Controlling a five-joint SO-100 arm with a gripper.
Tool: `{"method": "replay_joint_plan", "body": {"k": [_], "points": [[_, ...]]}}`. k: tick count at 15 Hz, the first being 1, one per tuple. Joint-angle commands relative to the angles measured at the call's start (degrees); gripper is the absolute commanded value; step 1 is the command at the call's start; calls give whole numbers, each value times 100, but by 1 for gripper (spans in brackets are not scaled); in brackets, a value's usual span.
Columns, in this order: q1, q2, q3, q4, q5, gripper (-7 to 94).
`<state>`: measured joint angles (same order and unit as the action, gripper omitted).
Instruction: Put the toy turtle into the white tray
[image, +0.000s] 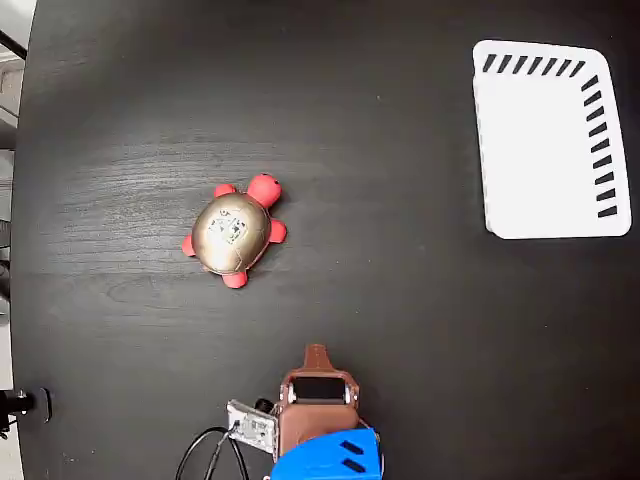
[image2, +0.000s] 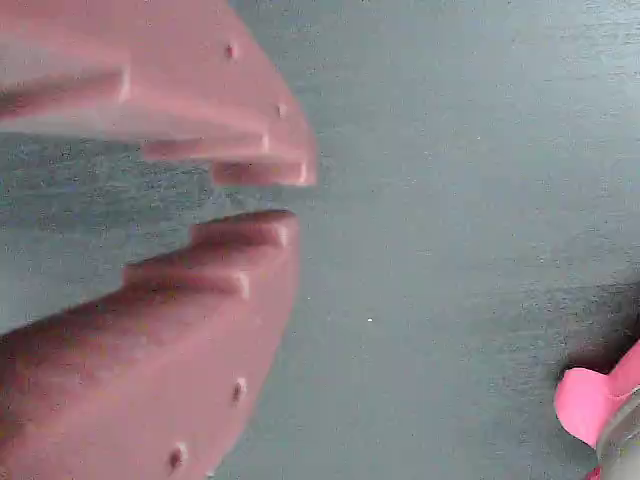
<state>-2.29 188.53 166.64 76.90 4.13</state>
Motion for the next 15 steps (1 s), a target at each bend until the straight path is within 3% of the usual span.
{"method": "replay_joint_plan", "body": {"k": [1,15], "points": [[-62,448,-62,26,44,0],[-167,448,-62,26,-44,0]]}}
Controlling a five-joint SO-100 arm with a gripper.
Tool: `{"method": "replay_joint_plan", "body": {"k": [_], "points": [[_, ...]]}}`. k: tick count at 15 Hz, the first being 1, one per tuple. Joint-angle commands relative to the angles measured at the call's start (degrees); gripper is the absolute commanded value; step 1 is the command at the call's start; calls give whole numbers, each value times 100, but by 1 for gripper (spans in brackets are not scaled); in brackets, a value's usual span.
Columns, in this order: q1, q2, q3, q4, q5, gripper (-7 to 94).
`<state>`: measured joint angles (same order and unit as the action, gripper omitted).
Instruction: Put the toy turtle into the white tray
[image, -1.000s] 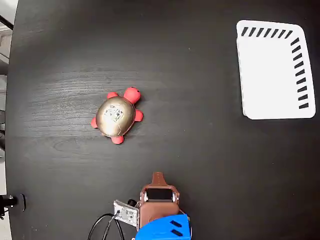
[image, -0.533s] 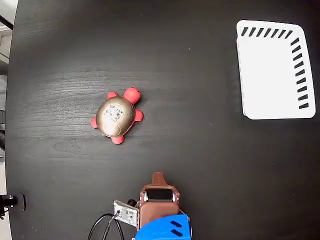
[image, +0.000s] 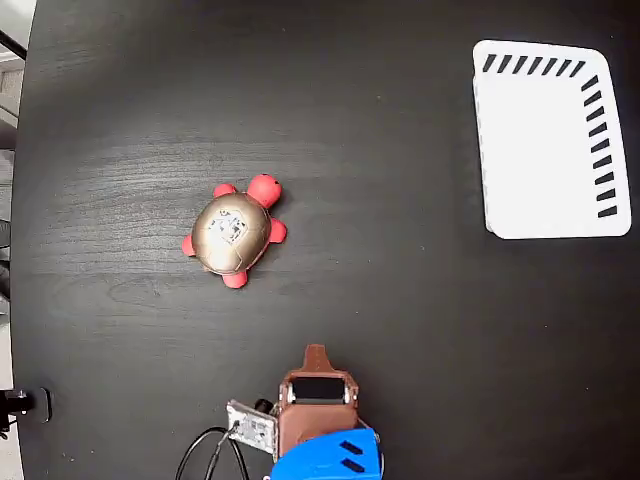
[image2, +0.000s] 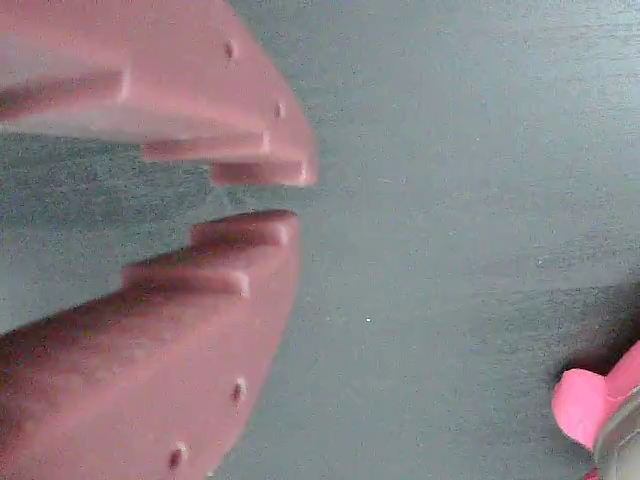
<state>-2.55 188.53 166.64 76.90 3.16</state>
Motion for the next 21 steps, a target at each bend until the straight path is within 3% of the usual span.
{"method": "replay_joint_plan", "body": {"k": [1,6,11,14,21], "points": [[-141,448,-62,26,62,0],[-211,-721,-246,-527,97,0],[-413,-2997,-1477,-1872,-598,0],[-492,-4649,-2698,-1986,-1028,0],[-1107,-6768,-4535,-1371,-2259,1]]}}
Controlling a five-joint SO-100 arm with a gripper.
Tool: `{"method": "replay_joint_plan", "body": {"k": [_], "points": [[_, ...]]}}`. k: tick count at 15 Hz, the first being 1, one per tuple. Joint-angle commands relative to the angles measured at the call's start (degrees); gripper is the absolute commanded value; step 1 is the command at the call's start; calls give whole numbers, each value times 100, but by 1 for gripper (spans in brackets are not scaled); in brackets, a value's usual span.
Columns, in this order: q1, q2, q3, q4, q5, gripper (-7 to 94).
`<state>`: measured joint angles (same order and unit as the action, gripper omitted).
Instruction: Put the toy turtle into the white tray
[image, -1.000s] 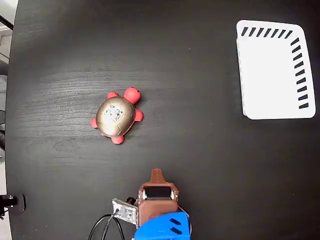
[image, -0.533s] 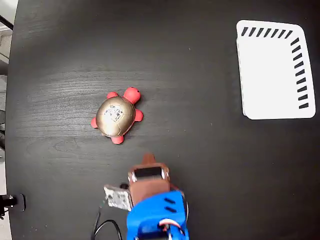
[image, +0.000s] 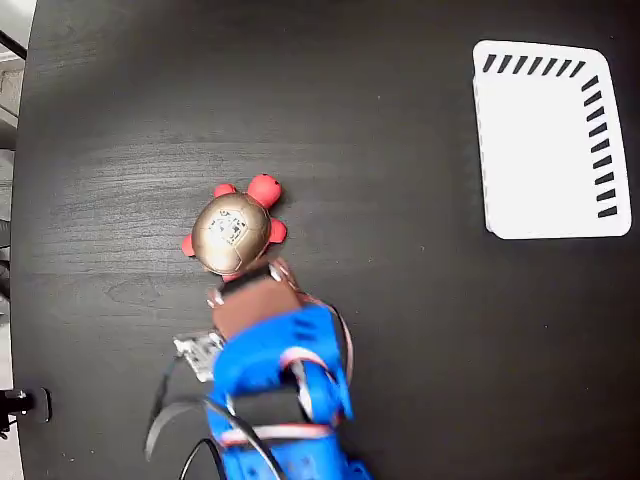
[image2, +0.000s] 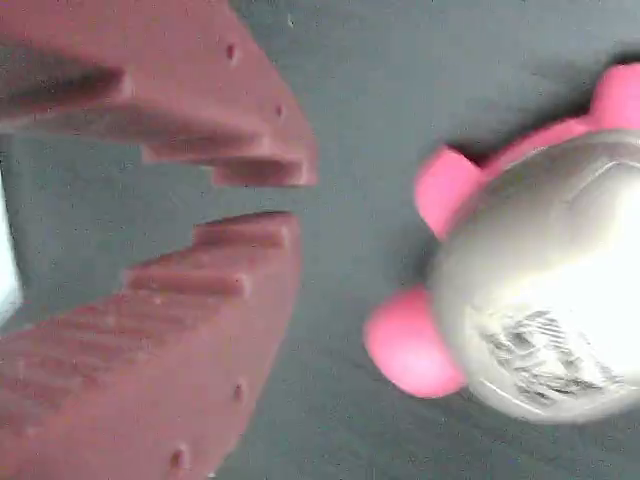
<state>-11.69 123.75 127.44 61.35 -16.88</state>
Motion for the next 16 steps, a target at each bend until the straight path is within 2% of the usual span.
{"method": "replay_joint_plan", "body": {"k": [1,3,5,7,8,9,12,16], "points": [[-264,-606,-905,378,-431,6],[-290,-1169,-1441,615,-844,19],[-237,-1723,-2030,888,-1239,36],[-167,-2162,-2443,1046,-1670,46],[-132,-2329,-2531,1055,-1934,47],[-97,-2496,-2602,1055,-2180,54],[-132,-2997,-2760,1046,-2531,55],[-220,-3568,-2742,791,-2531,55]]}}
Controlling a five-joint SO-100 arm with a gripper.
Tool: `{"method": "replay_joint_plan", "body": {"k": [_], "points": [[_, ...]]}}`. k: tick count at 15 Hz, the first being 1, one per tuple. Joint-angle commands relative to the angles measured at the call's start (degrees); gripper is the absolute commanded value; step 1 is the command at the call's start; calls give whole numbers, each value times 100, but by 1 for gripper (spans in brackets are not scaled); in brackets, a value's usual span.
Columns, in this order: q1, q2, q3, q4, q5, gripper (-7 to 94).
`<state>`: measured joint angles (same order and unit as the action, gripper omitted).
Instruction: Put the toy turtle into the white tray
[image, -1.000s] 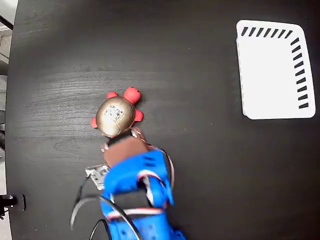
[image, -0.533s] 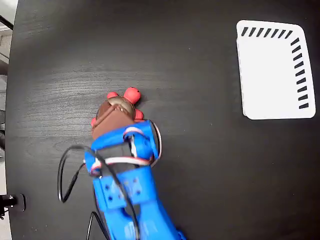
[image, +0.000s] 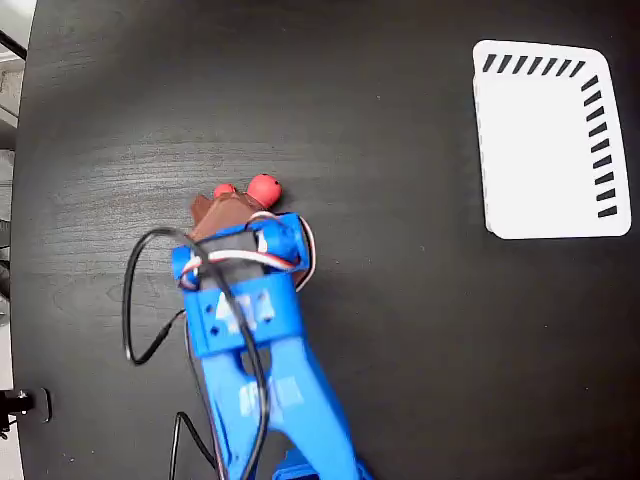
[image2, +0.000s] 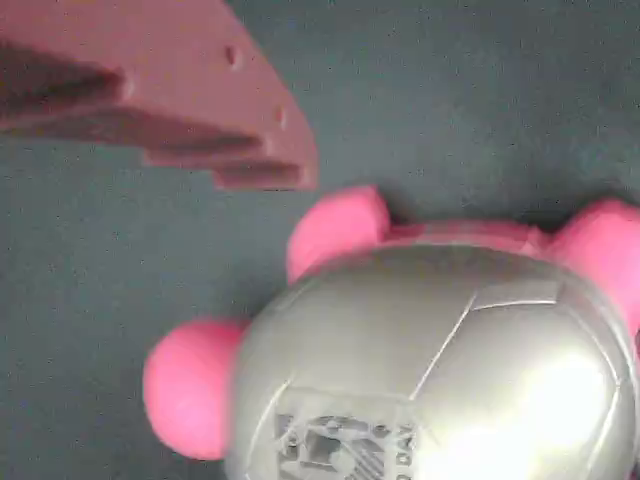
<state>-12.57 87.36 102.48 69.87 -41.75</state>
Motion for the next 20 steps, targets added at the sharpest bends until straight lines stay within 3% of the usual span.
{"method": "replay_joint_plan", "body": {"k": [1,4,13,16,17,20], "points": [[-158,-26,-229,-176,-9,55],[-211,-255,-158,-527,44,55],[-431,-949,-343,-677,299,53],[-422,-1002,-396,-694,439,6],[-413,-1020,-404,-694,475,0],[-413,-1002,-404,-738,633,0]]}}
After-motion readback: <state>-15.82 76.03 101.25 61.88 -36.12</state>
